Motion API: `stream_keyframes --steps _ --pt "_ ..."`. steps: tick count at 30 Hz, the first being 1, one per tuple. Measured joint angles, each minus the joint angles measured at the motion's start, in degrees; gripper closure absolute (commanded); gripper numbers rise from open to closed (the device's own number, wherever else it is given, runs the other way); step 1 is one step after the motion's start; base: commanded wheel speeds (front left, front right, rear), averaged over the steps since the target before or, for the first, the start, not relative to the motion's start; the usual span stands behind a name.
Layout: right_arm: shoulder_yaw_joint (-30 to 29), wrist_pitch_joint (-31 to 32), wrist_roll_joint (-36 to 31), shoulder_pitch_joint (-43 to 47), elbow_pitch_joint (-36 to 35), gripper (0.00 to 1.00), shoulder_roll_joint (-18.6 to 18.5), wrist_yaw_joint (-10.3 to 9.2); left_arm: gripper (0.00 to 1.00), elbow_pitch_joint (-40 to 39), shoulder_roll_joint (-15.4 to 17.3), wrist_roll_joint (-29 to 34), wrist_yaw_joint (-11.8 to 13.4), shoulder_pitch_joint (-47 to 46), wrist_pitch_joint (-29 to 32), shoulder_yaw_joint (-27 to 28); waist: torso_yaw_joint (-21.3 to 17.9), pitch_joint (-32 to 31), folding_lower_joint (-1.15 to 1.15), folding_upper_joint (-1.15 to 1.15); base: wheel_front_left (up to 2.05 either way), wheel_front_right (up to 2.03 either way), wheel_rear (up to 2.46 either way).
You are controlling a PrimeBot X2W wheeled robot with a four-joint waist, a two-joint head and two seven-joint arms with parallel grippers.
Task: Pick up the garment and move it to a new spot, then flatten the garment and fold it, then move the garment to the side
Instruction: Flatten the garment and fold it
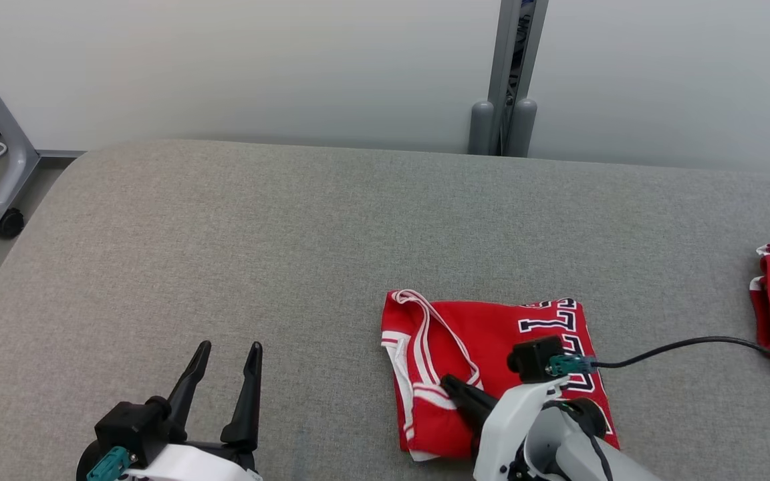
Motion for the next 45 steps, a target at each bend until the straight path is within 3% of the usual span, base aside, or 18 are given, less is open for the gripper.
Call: stream_keyframes --steps 12,19,24,33,45 --pt "12.71 0.93 4.58 -0.12 -1.49 1.0 0.32 0.0 0.0 -0.08 0.03 -0.46 0.37 -0.07 -0.22 0.01 -0.57 0.29 0.0 0.0 0.0 0.0 0.0" --pt "16.36 -1.05 6.44 -1.75 -1.45 1.0 0.33 0.0 0.0 0.18 -0.05 -0.55 0.52 -0.12 -0.56 0.09 -1.4 0.2 0.0 0.0 0.0 0.0 0.0" --pt "15.77 -3.64 8.24 -4.36 -1.94 1.0 0.22 0.0 0.0 0.2 -0.18 -0.77 0.55 -0.17 -0.75 0.02 -1.86 0.09 0.0 0.0 0.0 0.0 0.0" --pt "11.26 -7.86 8.44 -9.34 -0.49 1.0 -3.64 0.0 0.0 0.05 -0.09 -0.89 0.88 -0.16 -1.01 -0.1 -2.26 0.3 0.0 0.0 0.0 0.0 0.0" --pt "10.79 -6.79 8.54 -14.25 10.36 1.0 -0.88 0.0 0.0 0.56 -0.68 -0.89 0.51 -1.83 -1.36 -0.73 2.47 2.06 0.0 0.0 0.0 0.0 0.0"
